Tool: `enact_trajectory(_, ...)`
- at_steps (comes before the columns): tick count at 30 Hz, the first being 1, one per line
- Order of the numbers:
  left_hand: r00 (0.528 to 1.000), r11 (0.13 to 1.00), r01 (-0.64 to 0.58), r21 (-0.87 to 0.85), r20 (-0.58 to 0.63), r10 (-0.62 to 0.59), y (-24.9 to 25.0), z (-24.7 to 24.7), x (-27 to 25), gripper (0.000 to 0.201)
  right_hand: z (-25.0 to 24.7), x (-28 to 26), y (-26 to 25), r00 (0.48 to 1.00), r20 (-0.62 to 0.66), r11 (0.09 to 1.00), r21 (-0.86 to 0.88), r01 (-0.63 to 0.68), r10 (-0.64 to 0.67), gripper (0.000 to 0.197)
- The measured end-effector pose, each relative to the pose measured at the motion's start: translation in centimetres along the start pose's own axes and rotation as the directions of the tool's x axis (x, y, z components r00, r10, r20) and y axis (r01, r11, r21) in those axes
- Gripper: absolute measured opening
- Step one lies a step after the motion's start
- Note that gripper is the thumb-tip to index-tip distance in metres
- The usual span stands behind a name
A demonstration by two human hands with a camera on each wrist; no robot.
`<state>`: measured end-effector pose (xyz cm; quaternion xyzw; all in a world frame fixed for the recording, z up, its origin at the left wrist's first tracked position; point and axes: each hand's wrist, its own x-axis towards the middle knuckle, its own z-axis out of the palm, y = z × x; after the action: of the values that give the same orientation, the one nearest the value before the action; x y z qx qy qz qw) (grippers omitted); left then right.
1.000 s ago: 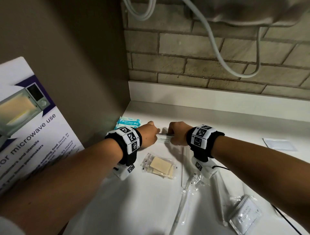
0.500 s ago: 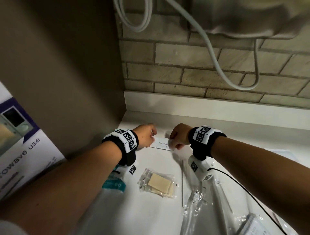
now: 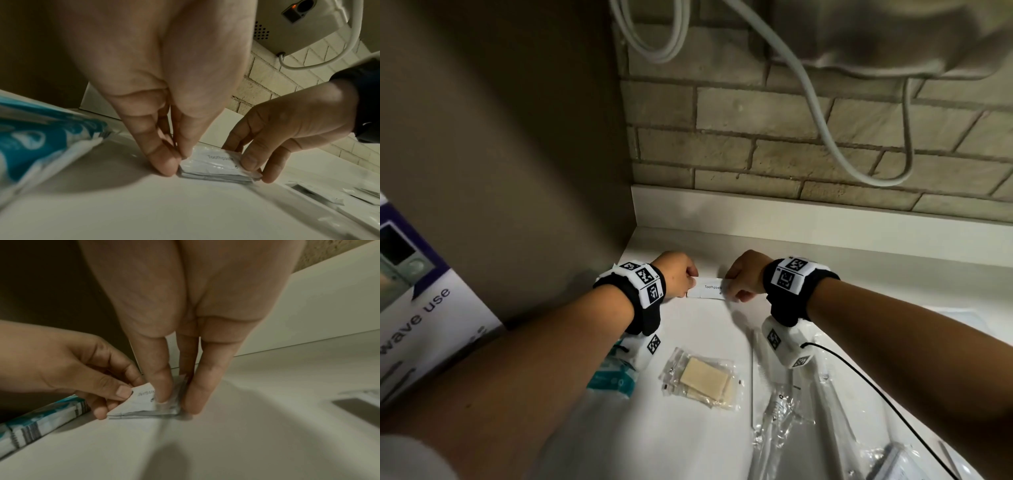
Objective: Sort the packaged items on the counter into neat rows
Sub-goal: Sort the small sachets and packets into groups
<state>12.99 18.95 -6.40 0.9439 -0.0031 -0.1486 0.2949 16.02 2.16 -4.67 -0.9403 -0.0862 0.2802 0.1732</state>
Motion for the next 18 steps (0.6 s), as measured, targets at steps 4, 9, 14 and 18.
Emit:
enact_trajectory(4,1.000,1.000,0.023,-0.019,0.019,-0.023,-0.1,0.2,0.1,0.028,0.1,0.1,0.2,1.000,-0.006,0.999,0.054,0.003,-0.003,0.035)
enact_trajectory(9,1.000,0.996,-0.016,0.093,-0.011,0.017,0.6,-0.7,-1.3,0.036,0.0,-1.3,0.4,0.997,-0.082,0.997,0.083,0.003,0.003,0.058)
enact_trajectory(14,0.997,0.991,-0.073,0.113,-0.024,0.076,2.2,-1.9,-4.8,0.030,-0.1,-6.2,-0.6,0.973,-0.161,0.973,-0.189,0.136,-0.167,0.053)
enact_trajectory(18,0.992,0.980,-0.081,0.183,0.107,0.062,3.3,-1.2,-9.0,0.034,2.0,-10.8,-1.6,0.977,0.100,0.922,-0.326,0.209,-0.186,0.068)
